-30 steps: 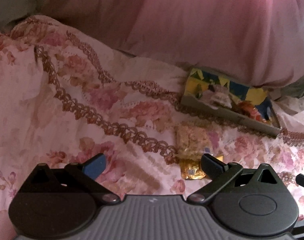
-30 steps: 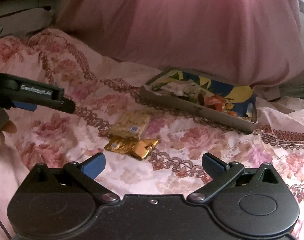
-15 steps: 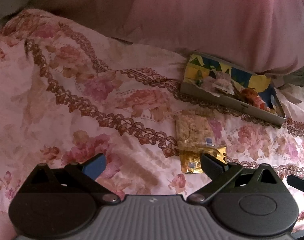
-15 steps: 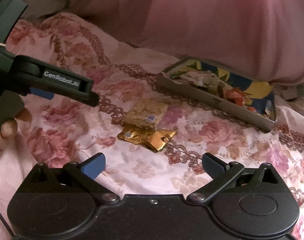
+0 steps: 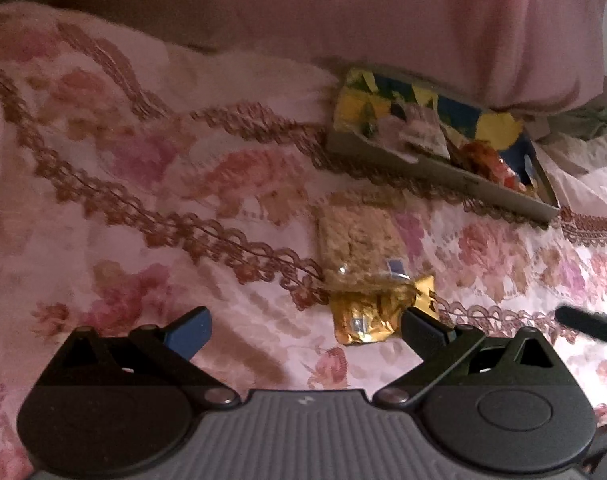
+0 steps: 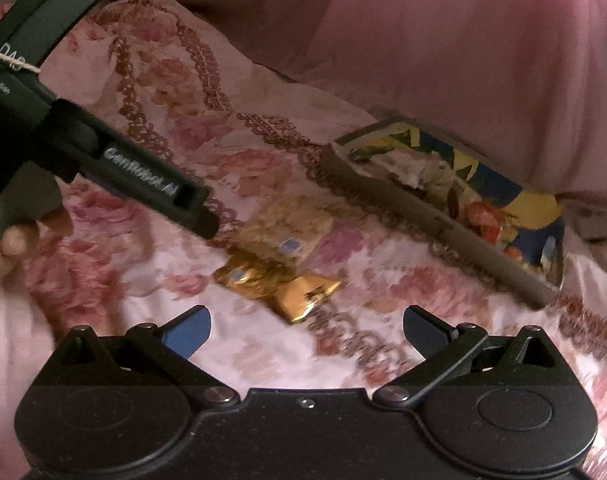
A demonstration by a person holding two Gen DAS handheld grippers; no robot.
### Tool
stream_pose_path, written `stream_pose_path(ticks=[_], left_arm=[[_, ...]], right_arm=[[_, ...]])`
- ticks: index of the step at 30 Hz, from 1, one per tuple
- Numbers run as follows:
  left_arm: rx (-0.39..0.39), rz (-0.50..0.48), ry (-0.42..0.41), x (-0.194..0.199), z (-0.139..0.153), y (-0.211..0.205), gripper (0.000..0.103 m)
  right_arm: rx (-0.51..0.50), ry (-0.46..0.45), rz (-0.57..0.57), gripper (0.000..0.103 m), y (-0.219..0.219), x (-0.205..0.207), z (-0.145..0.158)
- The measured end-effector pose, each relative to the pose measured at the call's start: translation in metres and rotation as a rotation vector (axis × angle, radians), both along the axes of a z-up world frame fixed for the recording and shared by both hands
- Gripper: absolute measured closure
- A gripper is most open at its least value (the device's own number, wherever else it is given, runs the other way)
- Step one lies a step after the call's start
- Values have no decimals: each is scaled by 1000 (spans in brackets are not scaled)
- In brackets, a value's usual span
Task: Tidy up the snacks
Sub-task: 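Close the left gripper on the puffed snack pack while the right gripper grasps the gold candy packet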
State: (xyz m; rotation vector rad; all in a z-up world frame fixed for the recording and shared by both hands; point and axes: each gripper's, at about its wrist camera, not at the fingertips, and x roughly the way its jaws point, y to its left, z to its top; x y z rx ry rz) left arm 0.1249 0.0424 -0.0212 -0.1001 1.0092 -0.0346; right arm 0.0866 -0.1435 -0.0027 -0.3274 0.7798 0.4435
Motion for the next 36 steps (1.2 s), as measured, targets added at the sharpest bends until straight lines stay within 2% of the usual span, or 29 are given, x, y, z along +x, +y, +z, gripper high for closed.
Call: stream_pose_path(ticks=[6, 9, 12, 16, 21, 27, 33, 36], left_arm=[[-46, -62, 94, 24, -18, 5, 0], [-79, -111, 158, 39, -31, 3, 0], [-64, -131, 158, 52, -37, -1, 0], [-78, -118, 119, 72, -39, 0, 0], [-123, -84, 171, 97, -48, 3, 0], [-91, -118, 154, 115, -49, -14, 0], [-27, -157, 183, 123, -67, -33, 0], [-6, -194, 164, 124, -70, -37, 0]], right_arm=[[-70, -37, 87, 1, -6, 21, -10], [-83, -24, 81, 1, -6, 32, -22], [-46, 20, 102, 1, -4, 40, -30], [-71, 6, 172, 1, 9, 43, -34], [-57, 9, 247, 1, 17, 44, -38], [-30, 43, 255, 1, 24, 53, -50], [11, 75, 260, 1, 30, 68, -61], [35, 112, 263, 5, 35, 74, -69]])
